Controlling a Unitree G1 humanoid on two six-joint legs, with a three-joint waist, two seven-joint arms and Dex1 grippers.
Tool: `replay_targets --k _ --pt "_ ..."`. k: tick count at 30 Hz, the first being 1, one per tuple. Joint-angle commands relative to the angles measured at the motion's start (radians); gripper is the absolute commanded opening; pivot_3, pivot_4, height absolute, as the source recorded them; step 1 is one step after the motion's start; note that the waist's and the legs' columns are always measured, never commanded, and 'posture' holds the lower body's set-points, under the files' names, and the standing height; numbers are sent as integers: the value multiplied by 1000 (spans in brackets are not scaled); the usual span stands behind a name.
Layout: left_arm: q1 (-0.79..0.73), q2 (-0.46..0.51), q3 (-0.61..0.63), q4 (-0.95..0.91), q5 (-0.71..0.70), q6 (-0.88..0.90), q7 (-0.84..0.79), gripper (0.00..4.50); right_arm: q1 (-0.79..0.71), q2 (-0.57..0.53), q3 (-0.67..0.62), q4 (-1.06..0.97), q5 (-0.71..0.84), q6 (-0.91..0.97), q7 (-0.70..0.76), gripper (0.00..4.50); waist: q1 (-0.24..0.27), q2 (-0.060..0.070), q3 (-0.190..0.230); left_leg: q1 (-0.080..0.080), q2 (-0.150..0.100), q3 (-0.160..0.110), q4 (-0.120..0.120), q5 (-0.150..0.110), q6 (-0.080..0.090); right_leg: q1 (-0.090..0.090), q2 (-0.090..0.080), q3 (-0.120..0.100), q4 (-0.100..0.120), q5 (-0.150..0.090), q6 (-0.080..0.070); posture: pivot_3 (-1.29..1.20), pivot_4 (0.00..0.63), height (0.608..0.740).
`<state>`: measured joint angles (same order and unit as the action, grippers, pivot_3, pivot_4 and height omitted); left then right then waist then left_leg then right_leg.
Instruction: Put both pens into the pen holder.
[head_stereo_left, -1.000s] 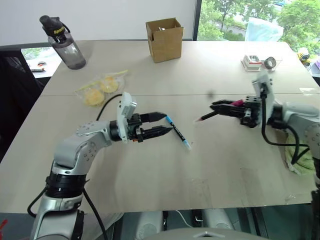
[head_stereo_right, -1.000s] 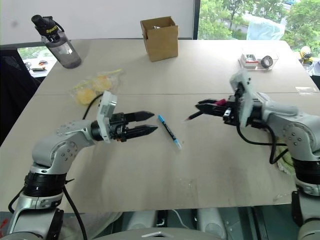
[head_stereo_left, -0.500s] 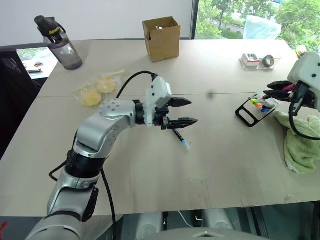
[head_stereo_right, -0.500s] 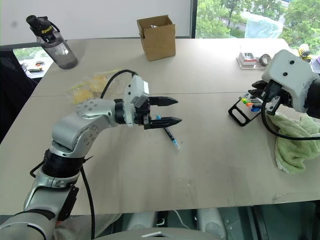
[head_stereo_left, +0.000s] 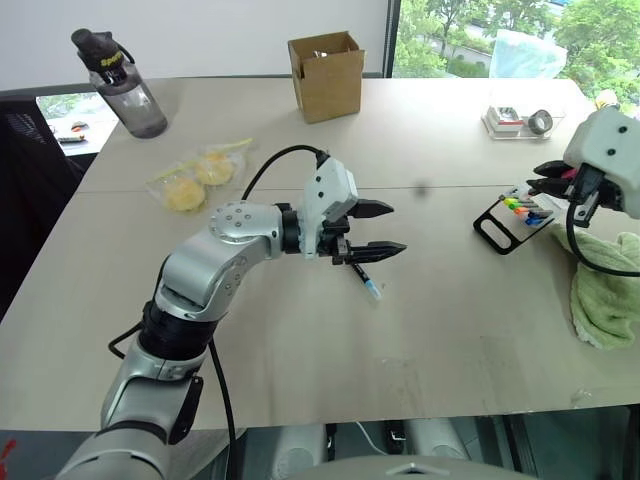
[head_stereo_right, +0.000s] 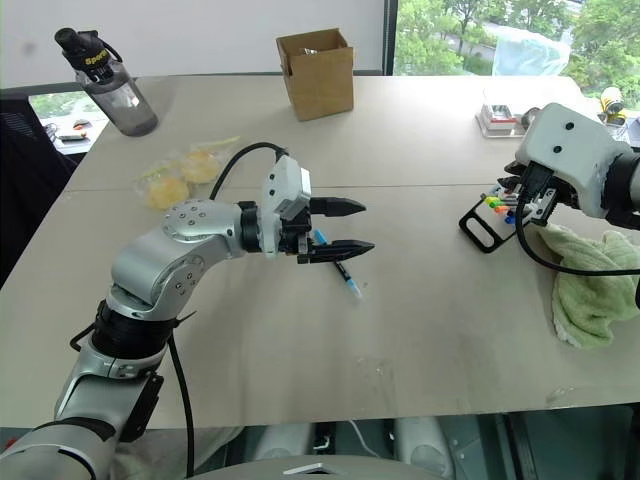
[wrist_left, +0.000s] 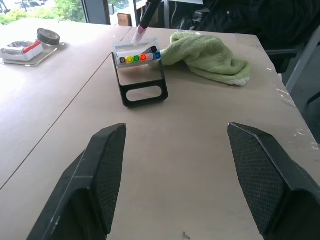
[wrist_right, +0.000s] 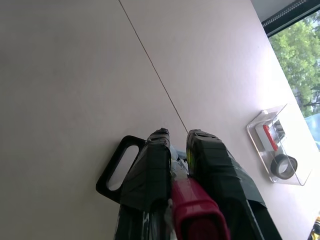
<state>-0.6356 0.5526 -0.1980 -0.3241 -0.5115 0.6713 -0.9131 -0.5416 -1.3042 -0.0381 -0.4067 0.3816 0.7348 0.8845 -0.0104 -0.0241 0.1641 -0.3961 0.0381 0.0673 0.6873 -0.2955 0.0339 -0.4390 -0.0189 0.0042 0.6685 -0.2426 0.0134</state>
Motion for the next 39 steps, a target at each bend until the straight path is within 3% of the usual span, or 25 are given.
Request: replay_targets --k 1,24,28,30,34,39 --pt "-10 -7 5 -33 8 -15 5 3288 -36 12 7 10 -36 -30 16 84 0 0 0 0 0 0 0 0 0 0 0 0 0 0 0 0 150 736" --pt "-16 -78 -8 -58 12 16 52 3288 -50 79 139 37 -297 -102 35 84 1 0 0 0 0 1 2 0 0 -1 0 0 3 0 0 0 150 736" --pt "-24 -87 -9 -53 17 15 52 3336 -59 85 167 62 -355 -122 35 2049 1 0 0 0 0 1 2 0 0 -1 0 0 4 0 0 0 150 736" --pt "-24 -87 -8 -52 20 15 50 3336 -67 98 176 74 -369 -135 37 2671 0 0 0 0 0 1 3 0 0 -1 0 0 4 0 0 0 150 736" --pt "-24 -84 -8 -51 24 13 48 3336 -79 128 175 80 -385 -142 39 4484 0 0 0 0 0 1 3 0 0 -1 0 1 5 0 0 0 150 736" --pt "-20 -82 -8 -48 31 11 50 3336 -93 173 125 76 -357 -125 35 4484 0 0 0 0 0 1 3 0 0 -1 0 1 5 0 0 0 150 736"
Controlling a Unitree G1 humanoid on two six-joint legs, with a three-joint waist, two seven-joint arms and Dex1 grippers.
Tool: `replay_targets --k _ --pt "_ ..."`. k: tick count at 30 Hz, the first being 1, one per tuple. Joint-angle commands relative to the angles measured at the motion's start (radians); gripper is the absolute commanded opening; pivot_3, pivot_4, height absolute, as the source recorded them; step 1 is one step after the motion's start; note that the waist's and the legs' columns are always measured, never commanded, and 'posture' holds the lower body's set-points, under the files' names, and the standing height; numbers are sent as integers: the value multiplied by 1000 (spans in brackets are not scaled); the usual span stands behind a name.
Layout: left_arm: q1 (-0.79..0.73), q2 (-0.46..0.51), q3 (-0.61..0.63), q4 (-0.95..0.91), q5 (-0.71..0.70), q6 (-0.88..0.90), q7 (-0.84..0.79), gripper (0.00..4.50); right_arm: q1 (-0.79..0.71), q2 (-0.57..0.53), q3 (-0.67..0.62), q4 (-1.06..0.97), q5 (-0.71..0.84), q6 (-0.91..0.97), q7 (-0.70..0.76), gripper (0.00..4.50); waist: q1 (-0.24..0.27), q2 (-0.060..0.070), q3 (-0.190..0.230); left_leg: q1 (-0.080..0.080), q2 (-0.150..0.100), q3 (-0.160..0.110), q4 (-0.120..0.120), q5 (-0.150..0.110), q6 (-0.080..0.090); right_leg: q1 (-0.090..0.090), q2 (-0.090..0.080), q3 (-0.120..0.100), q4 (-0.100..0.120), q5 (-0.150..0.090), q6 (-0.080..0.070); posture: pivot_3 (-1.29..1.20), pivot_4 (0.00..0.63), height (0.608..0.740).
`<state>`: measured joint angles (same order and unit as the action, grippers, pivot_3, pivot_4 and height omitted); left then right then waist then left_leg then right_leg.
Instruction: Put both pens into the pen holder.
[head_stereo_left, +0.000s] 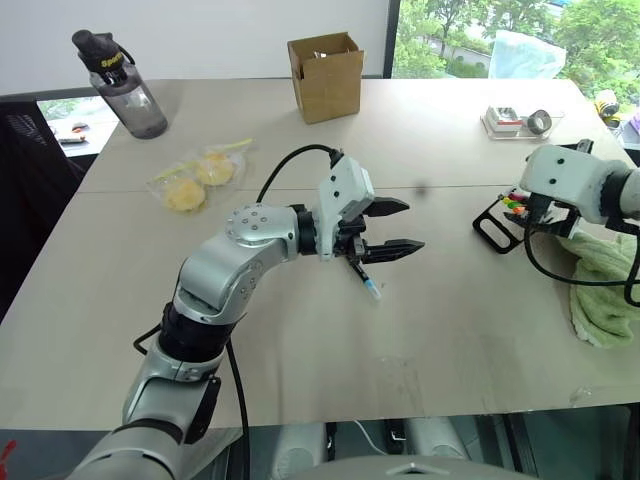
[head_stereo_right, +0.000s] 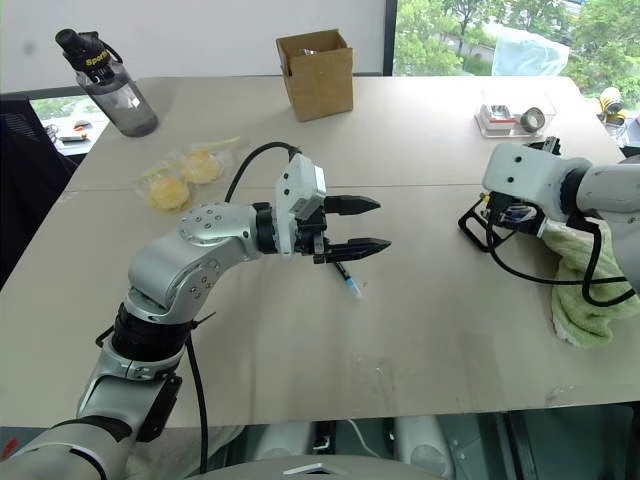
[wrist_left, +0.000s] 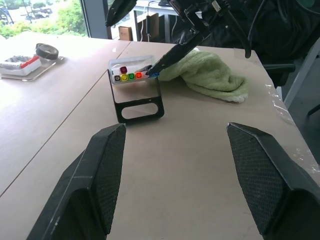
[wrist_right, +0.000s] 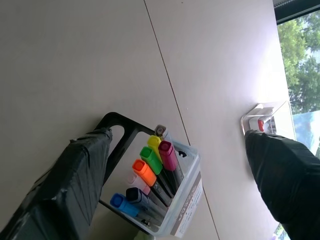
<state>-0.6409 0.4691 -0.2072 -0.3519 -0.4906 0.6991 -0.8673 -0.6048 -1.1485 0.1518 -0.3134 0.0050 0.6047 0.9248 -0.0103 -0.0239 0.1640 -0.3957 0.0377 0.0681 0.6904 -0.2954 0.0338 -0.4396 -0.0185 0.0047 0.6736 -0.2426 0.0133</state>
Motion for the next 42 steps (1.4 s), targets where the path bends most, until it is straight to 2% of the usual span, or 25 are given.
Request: replay_targets --k 1,7,10,14,18,23,30,35,42 --pt "-12 3 1 -19 13 -18 7 3336 -33 33 -82 -28 43 21 -1 4484 0 0 0 0 0 0 0 0 0 0 0 0 0 0 0 0 150 736" --pt "51 9 6 -35 36 19 71 3336 32 166 -220 -136 274 186 25 4484 0 0 0 1 0 0 1 0 0 0 0 1 3 0 0 0 150 736" --pt "108 -35 31 -70 16 91 171 3336 158 266 -324 -180 433 236 40 4484 6 -1 -1 0 0 -1 1 0 0 0 -1 0 3 0 0 0 150 736" --pt "168 -110 51 -119 18 227 339 3336 312 305 -377 -181 482 205 34 4484 20 -1 -1 -1 -1 -2 3 0 0 1 -1 -1 3 0 0 0 150 736" --pt "203 -179 38 -165 50 329 491 3336 402 349 -420 -185 548 163 34 4484 22 -1 -1 -1 -1 -4 9 -2 4 2 0 -2 6 0 0 0 150 736" --pt "235 -200 23 -195 109 437 618 3336 515 357 -368 -199 518 81 36 4484 20 -1 -1 5 -1 -6 10 -3 5 9 3 -4 6 0 0 0 150 736" --pt "244 -250 12 -177 224 538 790 3336 547 395 -316 -214 509 56 -30 4484 22 -1 -1 6 -1 -6 10 -3 4 9 3 -3 7 0 0 0 150 736" --pt "240 -278 -17 -156 247 550 807 3336 563 389 -322 -209 508 42 -44 4484 24 -1 -1 5 -1 -6 10 -2 4 9 1 -4 5 0 0 0 150 736" --pt "204 -321 3 -66 274 520 811 3336 578 390 -335 -222 517 42 -69 4484 24 -1 -1 5 -1 -6 10 -3 4 9 2 -4 6 0 0 0 150 736"
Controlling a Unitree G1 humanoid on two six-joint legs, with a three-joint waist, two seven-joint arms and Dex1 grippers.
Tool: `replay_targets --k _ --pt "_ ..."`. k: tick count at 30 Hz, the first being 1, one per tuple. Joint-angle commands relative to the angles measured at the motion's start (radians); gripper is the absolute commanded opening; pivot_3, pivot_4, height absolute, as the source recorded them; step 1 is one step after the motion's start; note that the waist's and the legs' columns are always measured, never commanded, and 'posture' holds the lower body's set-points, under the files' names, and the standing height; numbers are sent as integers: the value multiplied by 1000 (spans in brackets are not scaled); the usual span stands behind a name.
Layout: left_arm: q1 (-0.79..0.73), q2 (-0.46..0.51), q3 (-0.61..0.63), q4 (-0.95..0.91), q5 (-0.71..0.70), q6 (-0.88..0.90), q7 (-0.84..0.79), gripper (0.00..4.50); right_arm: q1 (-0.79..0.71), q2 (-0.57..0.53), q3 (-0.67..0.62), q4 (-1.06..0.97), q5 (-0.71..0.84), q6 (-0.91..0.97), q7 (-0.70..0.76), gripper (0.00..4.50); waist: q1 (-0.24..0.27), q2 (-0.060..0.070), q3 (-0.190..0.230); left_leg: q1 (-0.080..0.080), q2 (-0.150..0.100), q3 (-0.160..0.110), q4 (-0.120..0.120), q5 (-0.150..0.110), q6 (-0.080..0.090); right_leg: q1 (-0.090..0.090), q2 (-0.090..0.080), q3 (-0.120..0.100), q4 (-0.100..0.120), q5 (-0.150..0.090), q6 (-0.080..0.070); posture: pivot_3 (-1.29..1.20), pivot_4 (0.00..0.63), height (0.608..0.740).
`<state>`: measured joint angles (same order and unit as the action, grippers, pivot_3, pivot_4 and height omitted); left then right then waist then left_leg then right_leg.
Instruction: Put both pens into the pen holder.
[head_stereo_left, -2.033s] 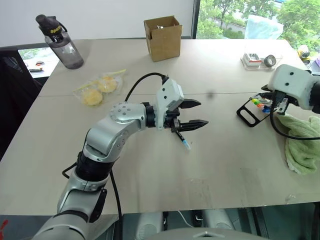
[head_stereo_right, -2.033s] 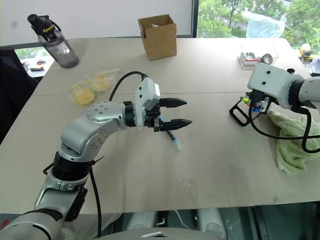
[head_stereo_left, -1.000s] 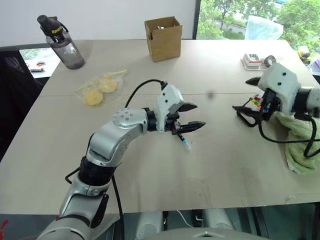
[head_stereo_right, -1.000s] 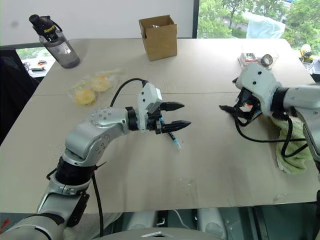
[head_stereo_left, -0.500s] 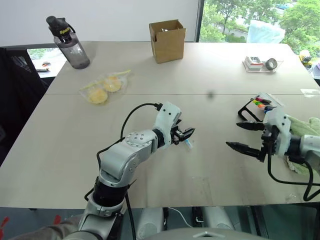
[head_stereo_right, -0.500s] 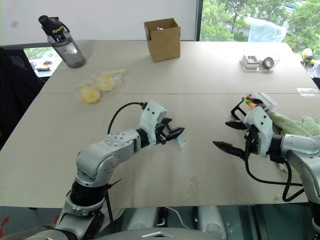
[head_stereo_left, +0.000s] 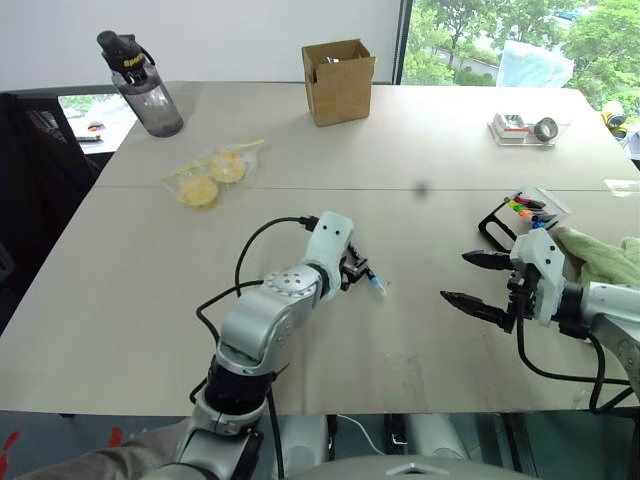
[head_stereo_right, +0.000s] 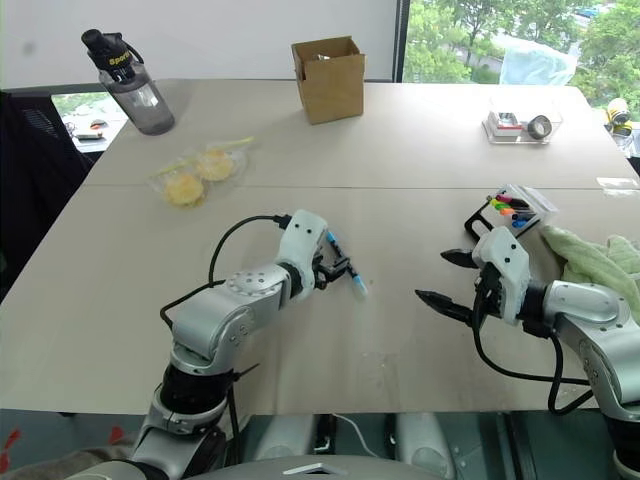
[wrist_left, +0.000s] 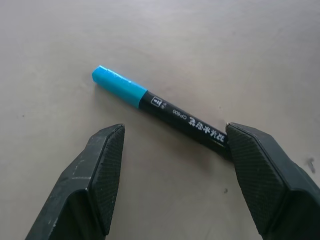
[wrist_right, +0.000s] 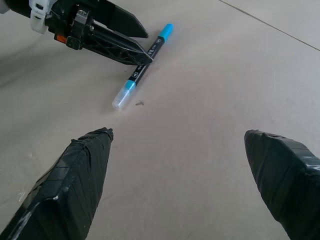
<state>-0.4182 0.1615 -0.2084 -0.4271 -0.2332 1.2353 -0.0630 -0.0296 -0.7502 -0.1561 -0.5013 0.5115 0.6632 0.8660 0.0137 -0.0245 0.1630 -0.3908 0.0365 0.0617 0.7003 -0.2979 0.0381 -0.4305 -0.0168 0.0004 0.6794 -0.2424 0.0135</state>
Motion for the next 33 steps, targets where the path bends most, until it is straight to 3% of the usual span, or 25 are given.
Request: replay_targets --k 1,17,18,19,24,33 --pt "-25 -17 3 23 24 -12 12 3336 6 -9 -29 -36 11 -17 -14 4484 0 0 0 0 0 0 0 0 0 0 0 0 0 0 0 0 150 736" --pt "-100 -119 60 194 138 139 133 3336 63 -14 -79 -37 81 -16 -4 4484 -5 1 -2 4 0 0 0 0 0 4 0 1 0 0 0 0 150 736" --pt "-100 -122 63 195 142 146 135 2691 71 -17 -84 -38 88 -19 3 4500 -6 1 -2 7 0 0 0 0 0 7 0 2 -1 0 0 0 150 736" --pt "-100 -128 69 196 146 154 139 2462 79 -20 -89 -39 91 -27 12 4500 -7 1 -2 10 0 -1 -1 -1 1 9 0 3 -1 0 0 0 150 736" --pt "-103 -135 70 209 173 145 153 161 87 -22 -105 -39 113 -45 28 4500 -17 2 -4 12 0 -2 -1 -1 1 11 1 3 -1 0 0 0 150 736" --pt "-101 -105 16 188 188 63 116 48 81 -36 -97 -25 116 -55 30 4500 -17 2 -4 12 0 -2 -1 -1 1 12 0 3 -1 0 0 0 150 736"
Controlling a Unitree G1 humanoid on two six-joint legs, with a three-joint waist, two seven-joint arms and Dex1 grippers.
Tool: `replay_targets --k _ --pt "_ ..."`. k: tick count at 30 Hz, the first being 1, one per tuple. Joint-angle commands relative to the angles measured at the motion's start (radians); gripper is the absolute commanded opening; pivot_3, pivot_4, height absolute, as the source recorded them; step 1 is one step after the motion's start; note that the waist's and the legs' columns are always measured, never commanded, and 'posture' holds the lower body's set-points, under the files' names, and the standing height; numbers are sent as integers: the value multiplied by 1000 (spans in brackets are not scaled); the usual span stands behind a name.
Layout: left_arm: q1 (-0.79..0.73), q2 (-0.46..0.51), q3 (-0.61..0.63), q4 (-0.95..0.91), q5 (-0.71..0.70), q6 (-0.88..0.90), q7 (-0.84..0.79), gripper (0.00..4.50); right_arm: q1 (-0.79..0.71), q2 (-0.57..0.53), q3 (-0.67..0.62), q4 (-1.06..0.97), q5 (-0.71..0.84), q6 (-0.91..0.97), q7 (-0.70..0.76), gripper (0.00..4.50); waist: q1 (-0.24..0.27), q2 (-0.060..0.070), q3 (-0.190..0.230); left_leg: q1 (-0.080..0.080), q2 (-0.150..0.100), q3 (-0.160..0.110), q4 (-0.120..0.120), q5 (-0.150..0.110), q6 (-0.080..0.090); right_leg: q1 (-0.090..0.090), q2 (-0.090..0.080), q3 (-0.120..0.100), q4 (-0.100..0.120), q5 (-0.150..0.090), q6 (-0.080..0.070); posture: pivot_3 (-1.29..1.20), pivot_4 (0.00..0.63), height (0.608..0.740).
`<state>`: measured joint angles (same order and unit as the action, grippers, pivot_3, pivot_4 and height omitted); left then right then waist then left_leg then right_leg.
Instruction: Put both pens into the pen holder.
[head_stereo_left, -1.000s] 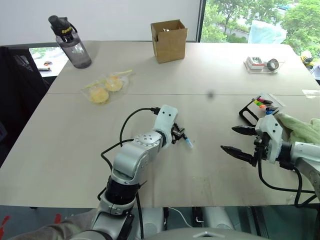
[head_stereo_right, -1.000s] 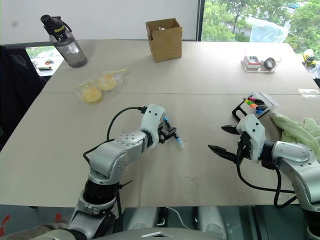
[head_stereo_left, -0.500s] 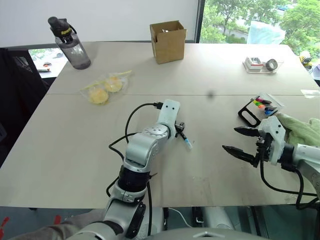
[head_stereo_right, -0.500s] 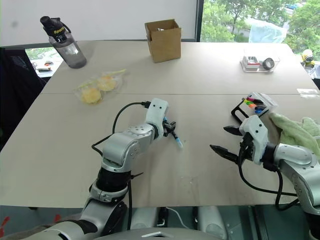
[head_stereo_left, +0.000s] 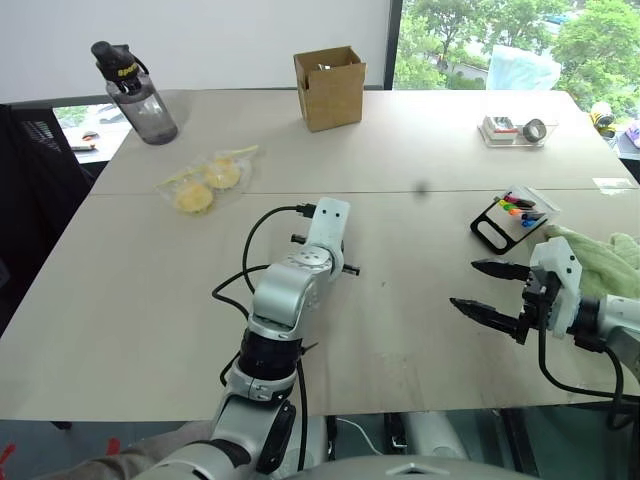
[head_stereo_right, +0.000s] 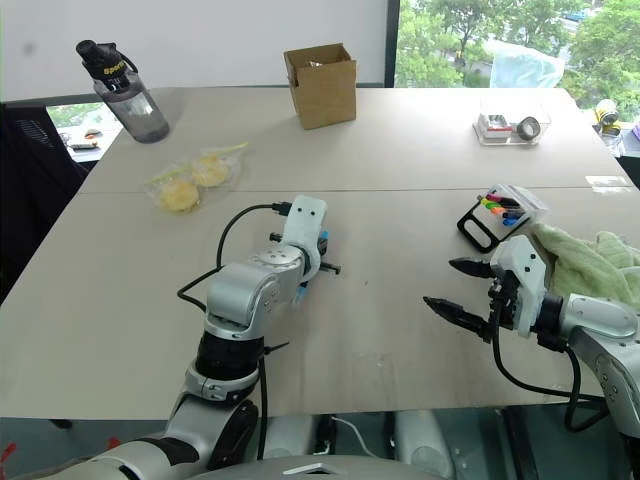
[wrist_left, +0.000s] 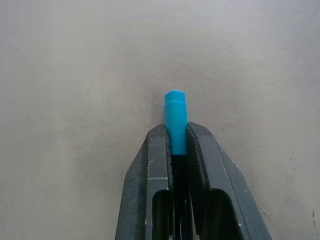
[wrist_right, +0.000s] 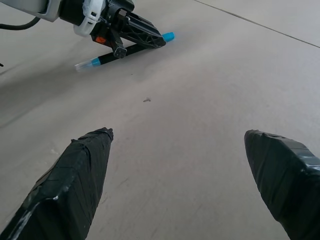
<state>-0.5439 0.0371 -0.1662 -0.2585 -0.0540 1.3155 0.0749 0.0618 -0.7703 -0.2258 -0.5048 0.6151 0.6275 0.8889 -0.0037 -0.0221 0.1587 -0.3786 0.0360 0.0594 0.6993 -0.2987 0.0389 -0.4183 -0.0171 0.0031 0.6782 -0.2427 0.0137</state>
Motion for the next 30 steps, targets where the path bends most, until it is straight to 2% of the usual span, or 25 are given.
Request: replay_targets --k 1,6,12,16,20,25,30 --pt "26 26 -33 13 9 -32 -31 48 -12 -16 -25 -21 12 -19 7 4500 0 0 0 0 0 0 0 0 0 0 0 0 0 0 0 0 150 736" --pt "38 22 -4 -10 -38 -134 -106 48 -33 -7 -17 -25 34 25 -27 4500 2 0 0 0 0 0 0 0 0 0 0 0 0 0 0 0 150 736" --pt "74 -8 103 -84 -308 -372 -443 48 -93 -4 8 -31 91 164 -110 4500 12 0 1 -2 0 -1 0 0 0 -1 -2 -1 -1 0 0 0 150 736" --pt "91 3 211 -96 -539 -394 -639 48 -169 29 -12 -42 223 267 -156 4500 12 0 1 -5 0 0 0 0 0 -4 -1 -1 -2 0 -1 0 150 736" --pt "92 82 217 -88 -658 -406 -802 48 -282 60 8 -55 397 390 -203 4500 5 0 1 -4 1 -1 0 0 0 -4 1 -1 -2 0 -1 0 150 736" --pt "62 130 202 -67 -766 -404 -916 48 -418 63 46 -13 497 468 -220 4500 4 0 2 -5 0 -2 0 0 1 -4 3 -3 -4 0 0 0 150 736" --pt "29 129 200 -19 -797 -425 -931 48 -517 88 87 30 556 512 -236 4500 3 0 2 -7 -1 -3 0 -2 3 -4 2 -4 -7 0 0 0 150 736"
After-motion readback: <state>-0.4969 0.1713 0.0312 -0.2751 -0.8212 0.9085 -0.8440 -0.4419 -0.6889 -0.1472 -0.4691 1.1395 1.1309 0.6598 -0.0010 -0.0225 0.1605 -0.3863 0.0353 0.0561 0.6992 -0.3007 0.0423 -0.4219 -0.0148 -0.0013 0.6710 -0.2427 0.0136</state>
